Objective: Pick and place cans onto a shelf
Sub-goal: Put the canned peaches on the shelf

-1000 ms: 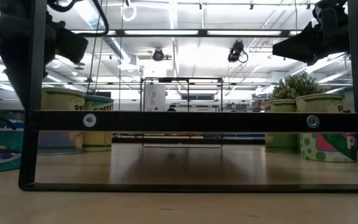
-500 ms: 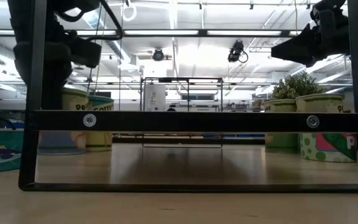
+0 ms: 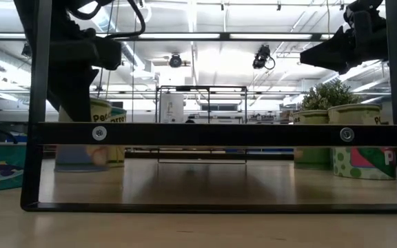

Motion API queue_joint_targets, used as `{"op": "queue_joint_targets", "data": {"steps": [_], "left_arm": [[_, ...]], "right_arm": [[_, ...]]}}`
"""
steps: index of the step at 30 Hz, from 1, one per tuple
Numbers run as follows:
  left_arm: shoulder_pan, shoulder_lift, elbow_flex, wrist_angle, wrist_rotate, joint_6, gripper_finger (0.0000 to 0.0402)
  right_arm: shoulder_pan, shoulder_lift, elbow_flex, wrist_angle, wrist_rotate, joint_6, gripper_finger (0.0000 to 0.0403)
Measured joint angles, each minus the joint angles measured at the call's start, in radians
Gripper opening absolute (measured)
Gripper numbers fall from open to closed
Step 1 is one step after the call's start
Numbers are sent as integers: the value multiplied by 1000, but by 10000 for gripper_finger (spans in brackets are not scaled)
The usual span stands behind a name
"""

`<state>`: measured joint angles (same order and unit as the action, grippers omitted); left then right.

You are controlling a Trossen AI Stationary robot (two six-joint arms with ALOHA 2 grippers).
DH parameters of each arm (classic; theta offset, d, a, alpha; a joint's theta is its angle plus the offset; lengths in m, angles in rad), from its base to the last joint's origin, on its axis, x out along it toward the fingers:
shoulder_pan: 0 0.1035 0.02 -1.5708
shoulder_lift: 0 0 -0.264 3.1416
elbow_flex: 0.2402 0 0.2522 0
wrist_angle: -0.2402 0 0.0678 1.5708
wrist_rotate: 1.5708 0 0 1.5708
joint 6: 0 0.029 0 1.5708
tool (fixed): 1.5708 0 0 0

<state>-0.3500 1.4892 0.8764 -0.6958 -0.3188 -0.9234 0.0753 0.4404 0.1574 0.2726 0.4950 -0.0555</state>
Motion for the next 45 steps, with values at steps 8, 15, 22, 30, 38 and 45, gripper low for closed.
{"op": "queue_joint_targets", "data": {"steps": [8, 15, 22, 30, 38, 45], "left_arm": [[-2, 5, 0, 46, -45, -14, 347], [-2, 4, 0, 51, -56, -25, 313], [-2, 3, 29, 50, 0, -60, 313], [65, 1, 283, -163, 8, 24, 312], [217, 77, 468, -144, -20, 182, 312], [337, 277, 680, -136, -4, 381, 313]], "right_arm": [[0, 2, 0, 1, 0, 0, 143], [0, 3, 0, 2, 0, 0, 143], [0, 3, 0, 2, 0, 0, 143], [0, 5, 0, 9, 0, 0, 143], [0, 14, 0, 28, 0, 0, 143], [0, 48, 0, 48, 0, -6, 143]]}}
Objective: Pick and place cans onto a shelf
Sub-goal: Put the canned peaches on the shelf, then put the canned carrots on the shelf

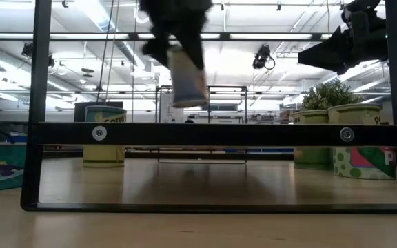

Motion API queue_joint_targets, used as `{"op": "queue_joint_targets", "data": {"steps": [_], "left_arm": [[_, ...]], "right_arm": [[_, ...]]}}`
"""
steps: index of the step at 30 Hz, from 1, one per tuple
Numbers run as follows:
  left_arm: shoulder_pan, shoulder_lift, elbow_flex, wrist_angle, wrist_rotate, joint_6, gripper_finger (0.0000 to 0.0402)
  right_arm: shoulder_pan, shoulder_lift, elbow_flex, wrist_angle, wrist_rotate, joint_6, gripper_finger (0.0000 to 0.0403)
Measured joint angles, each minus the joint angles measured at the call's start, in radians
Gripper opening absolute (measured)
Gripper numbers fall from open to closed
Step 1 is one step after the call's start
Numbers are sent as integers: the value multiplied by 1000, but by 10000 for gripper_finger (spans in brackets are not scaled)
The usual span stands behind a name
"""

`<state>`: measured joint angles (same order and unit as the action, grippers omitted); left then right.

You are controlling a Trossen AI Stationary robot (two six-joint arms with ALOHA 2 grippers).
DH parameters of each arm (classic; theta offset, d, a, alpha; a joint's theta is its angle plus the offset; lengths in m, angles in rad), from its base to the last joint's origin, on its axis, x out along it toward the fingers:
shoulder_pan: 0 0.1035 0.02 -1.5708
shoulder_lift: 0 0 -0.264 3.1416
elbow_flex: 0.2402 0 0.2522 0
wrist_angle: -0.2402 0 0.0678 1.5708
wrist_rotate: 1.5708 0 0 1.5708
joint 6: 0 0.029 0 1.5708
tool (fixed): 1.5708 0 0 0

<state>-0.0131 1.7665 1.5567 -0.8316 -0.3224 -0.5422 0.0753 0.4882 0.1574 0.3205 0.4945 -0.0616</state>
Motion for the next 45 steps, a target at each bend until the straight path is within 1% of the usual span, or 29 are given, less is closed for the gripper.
{"op": "queue_joint_targets", "data": {"steps": [7, 10, 12, 19, 26, 31, 36, 40, 45], "left_arm": [[61, 206, 242, -52, 12, 61, 313], [76, 273, 313, -82, 17, 62, 313], [84, 304, 336, -83, 34, 62, 313], [111, 342, 335, -92, 115, 66, 317], [113, 350, 334, -69, 128, 161, 360], [121, 350, 334, -65, 127, 174, 380], [123, 350, 360, -64, 83, 200, 384], [108, 350, 368, -58, -12, 240, 384], [89, 350, 368, 9, -25, 327, 384]], "right_arm": [[0, 11, 0, 8, 0, -1, 143], [0, 11, 0, 8, 0, -1, 143], [0, 11, 0, 8, 0, -1, 143], [0, 13, 0, 8, -4, -1, 143], [0, 20, 0, 15, -24, -1, 143], [0, 20, 0, 15, -26, -1, 143], [0, 20, 0, 15, -26, -2, 143], [0, 20, 0, 15, -26, -1, 143], [0, 20, 0, 15, -26, -1, 143]]}}
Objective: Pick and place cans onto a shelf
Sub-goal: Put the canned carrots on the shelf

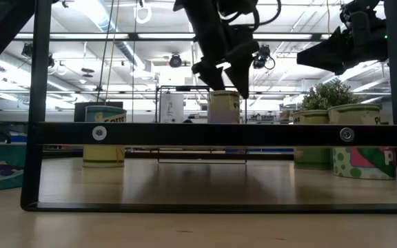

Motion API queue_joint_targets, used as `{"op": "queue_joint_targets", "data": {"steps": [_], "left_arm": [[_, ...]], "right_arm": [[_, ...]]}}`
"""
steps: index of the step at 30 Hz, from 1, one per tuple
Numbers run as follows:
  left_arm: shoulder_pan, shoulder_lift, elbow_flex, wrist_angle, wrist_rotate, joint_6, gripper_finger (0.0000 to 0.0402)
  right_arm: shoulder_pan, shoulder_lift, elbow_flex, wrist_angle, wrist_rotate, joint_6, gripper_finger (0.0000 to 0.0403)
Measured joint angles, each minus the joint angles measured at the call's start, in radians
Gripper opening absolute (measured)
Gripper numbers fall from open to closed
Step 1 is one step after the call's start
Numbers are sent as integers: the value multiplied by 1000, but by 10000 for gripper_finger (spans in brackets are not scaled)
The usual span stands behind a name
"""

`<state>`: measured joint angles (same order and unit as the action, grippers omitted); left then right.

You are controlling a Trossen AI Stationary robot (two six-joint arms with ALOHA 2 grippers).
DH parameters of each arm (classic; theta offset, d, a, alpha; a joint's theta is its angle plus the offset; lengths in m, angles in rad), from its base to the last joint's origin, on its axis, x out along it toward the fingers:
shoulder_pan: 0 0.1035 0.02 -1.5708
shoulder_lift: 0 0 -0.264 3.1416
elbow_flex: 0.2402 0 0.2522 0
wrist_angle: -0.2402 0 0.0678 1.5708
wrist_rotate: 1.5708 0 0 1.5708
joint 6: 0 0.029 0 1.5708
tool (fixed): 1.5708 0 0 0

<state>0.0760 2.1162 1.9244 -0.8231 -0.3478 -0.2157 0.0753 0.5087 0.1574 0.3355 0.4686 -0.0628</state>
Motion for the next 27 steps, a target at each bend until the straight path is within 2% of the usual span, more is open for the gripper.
{"op": "queue_joint_targets", "data": {"steps": [5, 8, 13, 22, 27], "left_arm": [[-41, -20, 1, 77, -50, 133, 384], [-65, -44, 2, 50, -54, 151, 384], [-99, -92, 2, -99, -49, 87, 381], [-163, -130, -1, -358, -48, -77, 353], [-187, -149, -85, -417, -48, -119, 346]], "right_arm": [[0, 2, 0, 0, 0, 0, 143], [0, 6, 0, 0, -3, 3, 143], [1, 20, 0, -2, -24, 7, 143], [1, 31, 0, -1, -26, 7, 143], [1, 35, 0, -1, -26, 11, 143]]}}
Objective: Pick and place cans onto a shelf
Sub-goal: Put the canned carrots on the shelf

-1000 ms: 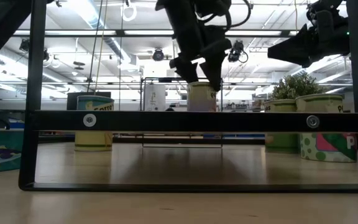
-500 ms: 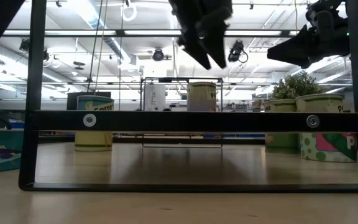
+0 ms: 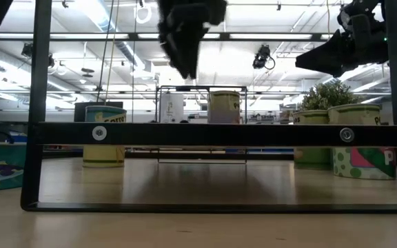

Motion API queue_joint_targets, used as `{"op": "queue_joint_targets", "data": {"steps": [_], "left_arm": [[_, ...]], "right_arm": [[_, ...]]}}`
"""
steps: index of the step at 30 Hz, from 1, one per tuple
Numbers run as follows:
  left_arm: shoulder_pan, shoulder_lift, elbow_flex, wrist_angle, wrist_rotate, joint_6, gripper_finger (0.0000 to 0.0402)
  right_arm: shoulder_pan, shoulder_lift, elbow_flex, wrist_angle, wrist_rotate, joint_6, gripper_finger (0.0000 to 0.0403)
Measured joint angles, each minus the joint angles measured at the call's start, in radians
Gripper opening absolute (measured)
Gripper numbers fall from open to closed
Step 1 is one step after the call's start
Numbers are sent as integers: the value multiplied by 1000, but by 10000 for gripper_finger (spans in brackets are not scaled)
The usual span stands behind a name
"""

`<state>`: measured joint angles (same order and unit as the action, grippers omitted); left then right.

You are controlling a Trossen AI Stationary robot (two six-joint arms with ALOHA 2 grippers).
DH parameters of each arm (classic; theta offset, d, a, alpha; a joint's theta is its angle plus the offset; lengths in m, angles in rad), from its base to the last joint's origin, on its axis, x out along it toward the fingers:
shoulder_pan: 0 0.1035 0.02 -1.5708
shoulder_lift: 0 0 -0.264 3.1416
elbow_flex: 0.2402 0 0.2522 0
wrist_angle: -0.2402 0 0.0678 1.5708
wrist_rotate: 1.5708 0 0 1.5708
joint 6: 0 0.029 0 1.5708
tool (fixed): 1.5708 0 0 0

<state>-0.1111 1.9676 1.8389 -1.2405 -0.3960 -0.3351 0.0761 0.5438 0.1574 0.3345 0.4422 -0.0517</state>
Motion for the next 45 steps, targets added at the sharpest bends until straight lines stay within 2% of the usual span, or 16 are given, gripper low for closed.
{"op": "queue_joint_targets", "data": {"steps": [13, 24, 31, 36, 41, 45], "left_arm": [[-3, -260, -360, 42, 58, -110, 345], [-48, -480, -610, 29, 128, -320, 345], [-57, -512, -759, 51, 229, -392, 345], [-49, -509, -858, 175, 242, -387, 345], [-22, -509, -928, 242, 221, -329, 345], [-9, -509, -949, 299, 128, -263, 345]], "right_arm": [[0, 0, 0, 8, -13, 6, 143], [1, 10, 0, 16, -19, 7, 143], [1, 33, 0, 42, -21, 7, 143], [1, 48, 0, 58, -25, 7, 143], [1, 67, 0, 79, -25, 7, 143], [1, 85, 0, 95, -25, 7, 143]]}}
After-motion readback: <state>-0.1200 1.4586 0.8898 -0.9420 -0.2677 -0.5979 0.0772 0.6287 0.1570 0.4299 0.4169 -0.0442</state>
